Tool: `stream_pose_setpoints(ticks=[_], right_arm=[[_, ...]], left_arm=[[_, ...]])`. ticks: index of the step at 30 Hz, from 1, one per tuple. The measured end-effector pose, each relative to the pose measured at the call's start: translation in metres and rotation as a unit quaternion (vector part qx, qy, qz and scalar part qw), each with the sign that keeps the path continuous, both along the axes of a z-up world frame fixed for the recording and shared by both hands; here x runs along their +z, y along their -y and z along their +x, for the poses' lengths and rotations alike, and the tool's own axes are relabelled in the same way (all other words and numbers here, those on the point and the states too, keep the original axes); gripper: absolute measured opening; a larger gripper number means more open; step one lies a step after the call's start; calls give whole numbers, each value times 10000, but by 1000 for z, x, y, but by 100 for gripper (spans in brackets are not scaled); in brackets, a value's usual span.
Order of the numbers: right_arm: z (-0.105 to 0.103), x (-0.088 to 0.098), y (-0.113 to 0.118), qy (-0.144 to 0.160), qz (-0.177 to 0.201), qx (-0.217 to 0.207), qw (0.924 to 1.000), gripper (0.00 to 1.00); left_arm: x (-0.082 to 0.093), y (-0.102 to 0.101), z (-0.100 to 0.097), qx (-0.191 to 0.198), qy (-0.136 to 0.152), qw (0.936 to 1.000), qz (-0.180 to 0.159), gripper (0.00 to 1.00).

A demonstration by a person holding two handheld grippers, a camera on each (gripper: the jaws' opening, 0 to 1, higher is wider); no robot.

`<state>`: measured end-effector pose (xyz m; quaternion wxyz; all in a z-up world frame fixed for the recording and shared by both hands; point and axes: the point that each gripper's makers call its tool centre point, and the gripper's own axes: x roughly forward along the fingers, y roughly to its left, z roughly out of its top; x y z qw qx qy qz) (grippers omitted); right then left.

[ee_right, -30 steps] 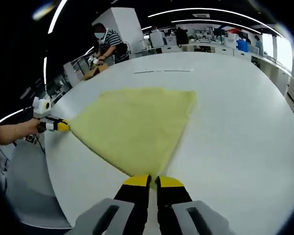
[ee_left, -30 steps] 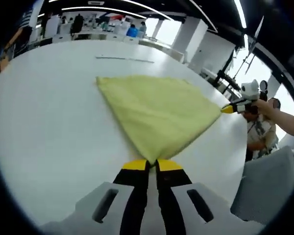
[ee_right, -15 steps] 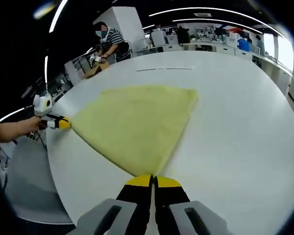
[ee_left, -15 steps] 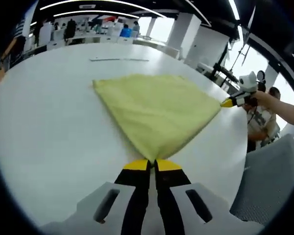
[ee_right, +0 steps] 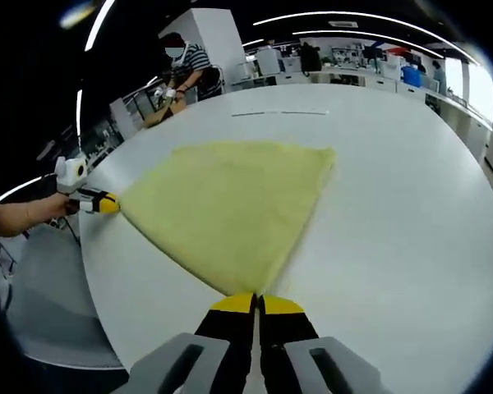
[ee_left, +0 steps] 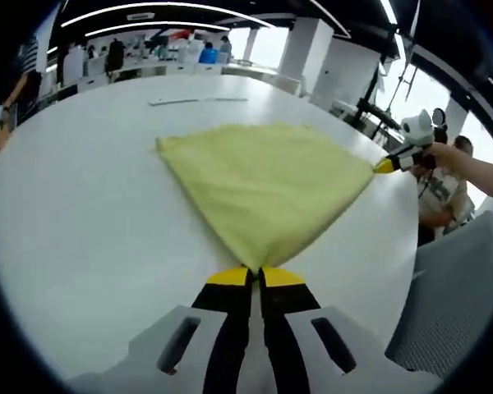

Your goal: Fold the garment on the visible template until the final outline fits inside the template.

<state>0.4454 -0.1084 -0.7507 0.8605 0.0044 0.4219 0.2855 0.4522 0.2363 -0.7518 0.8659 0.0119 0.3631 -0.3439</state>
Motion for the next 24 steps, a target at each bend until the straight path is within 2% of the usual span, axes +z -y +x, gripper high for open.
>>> stream_pose_setpoints(ticks=[5, 9, 11, 16, 24], right_arm=[[-1, 0, 1, 44, -100, 58, 9999, 0], [-3, 2, -2, 118, -98, 155, 9998, 15], [-3, 4, -5, 175, -58, 211, 9996, 26], [0, 14, -13, 392, -27, 321, 9987, 44], [2, 38, -24, 789, 5, 509, 9956, 64]], left_arm=[[2, -1, 3, -45, 85, 9999, 86, 3], [6, -2, 6, 49, 123, 9999, 24, 11], [9, -2, 8, 80, 205, 9998, 11, 19], [13, -2, 10, 158, 252, 9996, 13, 43], [30, 1, 10, 154, 537, 9984, 32, 69]])
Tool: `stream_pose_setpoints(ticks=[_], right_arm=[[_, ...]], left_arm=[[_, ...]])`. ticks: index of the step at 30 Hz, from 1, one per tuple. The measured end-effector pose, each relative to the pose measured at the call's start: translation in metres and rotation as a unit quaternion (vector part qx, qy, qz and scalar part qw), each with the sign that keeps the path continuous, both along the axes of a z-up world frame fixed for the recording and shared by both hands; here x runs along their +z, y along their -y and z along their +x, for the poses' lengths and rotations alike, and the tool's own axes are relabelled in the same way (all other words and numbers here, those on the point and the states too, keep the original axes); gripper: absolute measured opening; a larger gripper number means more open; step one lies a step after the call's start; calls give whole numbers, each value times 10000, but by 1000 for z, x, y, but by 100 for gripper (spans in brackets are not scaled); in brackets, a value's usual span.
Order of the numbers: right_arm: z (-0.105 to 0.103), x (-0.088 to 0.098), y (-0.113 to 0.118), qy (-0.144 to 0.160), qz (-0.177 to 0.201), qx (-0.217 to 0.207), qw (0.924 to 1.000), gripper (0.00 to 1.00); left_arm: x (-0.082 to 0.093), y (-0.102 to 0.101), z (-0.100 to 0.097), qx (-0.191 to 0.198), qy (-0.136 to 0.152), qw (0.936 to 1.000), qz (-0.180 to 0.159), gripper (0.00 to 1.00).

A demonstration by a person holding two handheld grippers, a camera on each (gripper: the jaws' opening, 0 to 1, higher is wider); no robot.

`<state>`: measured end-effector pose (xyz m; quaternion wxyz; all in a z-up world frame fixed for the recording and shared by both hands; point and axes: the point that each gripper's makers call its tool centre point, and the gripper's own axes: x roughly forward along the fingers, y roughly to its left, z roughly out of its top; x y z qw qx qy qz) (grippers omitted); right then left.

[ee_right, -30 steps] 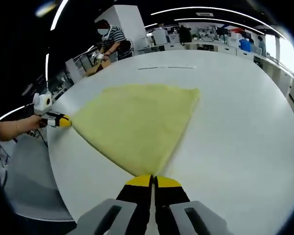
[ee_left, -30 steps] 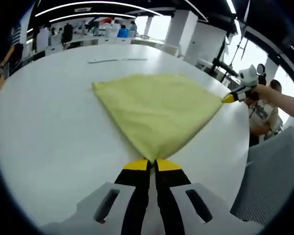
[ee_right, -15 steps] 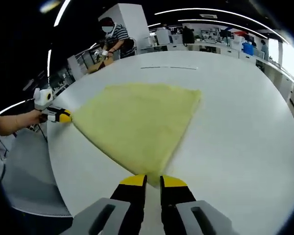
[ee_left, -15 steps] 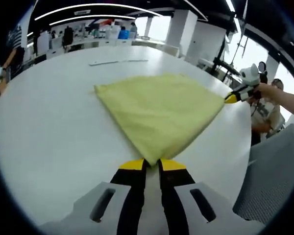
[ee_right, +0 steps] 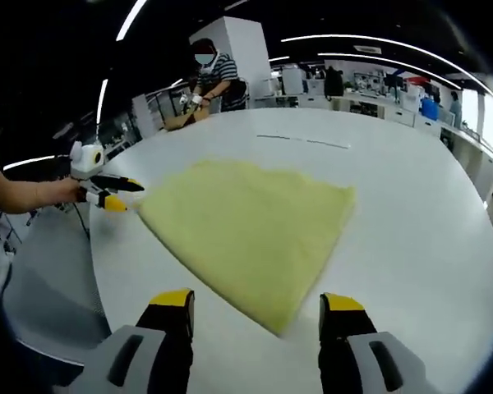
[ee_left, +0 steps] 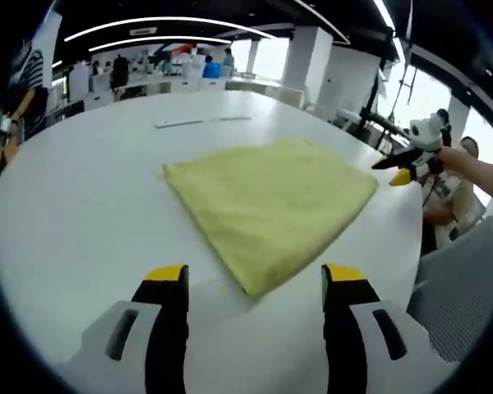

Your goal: Fold the garment on the visible template until the final outline fits inside the template.

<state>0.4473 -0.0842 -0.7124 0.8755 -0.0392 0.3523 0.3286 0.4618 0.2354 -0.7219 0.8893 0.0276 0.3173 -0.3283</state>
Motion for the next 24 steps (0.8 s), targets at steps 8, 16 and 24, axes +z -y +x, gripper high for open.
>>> stream_pose_setpoints(ticks=[8, 16, 24], right_arm=[[-7, 32, -13, 523, 157, 187, 9983, 82], [-21, 52, -20, 691, 229, 230, 9971, 93], [-32, 69, -21, 964, 329, 150, 9947, 99]], left_arm=[[28, 1, -10, -12, 493, 9988, 25, 90], [42, -4, -25, 52, 652, 9979, 12, 99], [55, -7, -43, 158, 735, 9971, 124, 99]])
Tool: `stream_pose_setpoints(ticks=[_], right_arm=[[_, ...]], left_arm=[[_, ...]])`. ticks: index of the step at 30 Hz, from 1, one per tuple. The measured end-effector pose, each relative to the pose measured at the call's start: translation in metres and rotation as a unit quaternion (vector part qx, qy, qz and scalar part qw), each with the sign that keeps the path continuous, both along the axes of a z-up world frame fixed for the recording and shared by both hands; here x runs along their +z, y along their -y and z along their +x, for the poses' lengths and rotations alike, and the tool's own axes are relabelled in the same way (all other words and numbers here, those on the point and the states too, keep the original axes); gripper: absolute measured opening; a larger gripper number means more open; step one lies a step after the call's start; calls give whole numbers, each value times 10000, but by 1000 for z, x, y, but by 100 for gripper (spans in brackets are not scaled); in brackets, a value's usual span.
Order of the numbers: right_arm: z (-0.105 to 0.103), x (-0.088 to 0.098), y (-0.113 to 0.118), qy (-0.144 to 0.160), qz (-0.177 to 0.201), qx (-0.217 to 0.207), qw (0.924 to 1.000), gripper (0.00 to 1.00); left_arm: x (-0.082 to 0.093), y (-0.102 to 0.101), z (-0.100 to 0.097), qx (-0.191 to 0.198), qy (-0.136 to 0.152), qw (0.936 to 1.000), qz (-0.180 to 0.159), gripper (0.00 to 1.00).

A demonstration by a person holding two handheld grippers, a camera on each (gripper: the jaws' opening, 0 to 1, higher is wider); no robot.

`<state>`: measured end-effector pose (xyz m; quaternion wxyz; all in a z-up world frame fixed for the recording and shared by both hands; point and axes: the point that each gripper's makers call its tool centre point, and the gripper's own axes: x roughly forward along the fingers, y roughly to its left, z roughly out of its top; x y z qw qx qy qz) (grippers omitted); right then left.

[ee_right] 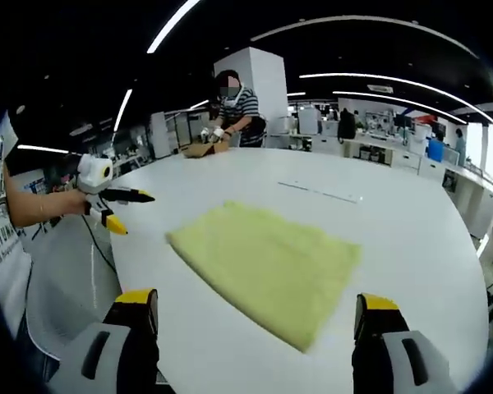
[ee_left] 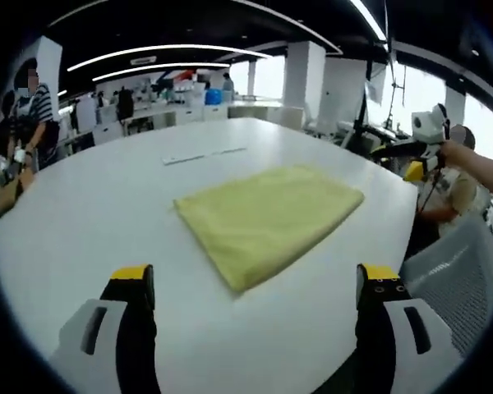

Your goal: Fold the garment on the visible template until the final outline fits inside the template.

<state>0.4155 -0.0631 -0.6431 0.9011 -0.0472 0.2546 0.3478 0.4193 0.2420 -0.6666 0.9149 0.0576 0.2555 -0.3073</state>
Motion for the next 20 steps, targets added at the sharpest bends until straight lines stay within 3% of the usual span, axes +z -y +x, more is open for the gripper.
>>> stream_pose_setpoints(ticks=[6, 20], right_arm=[[-10, 6, 0, 109, 147, -129, 9997, 99], [-33, 1, 15, 185, 82, -373, 9991, 99]], left_arm=[[7, -5, -8, 191, 87, 9997, -150, 99], [3, -16, -26, 281, 184, 9993, 188, 99]])
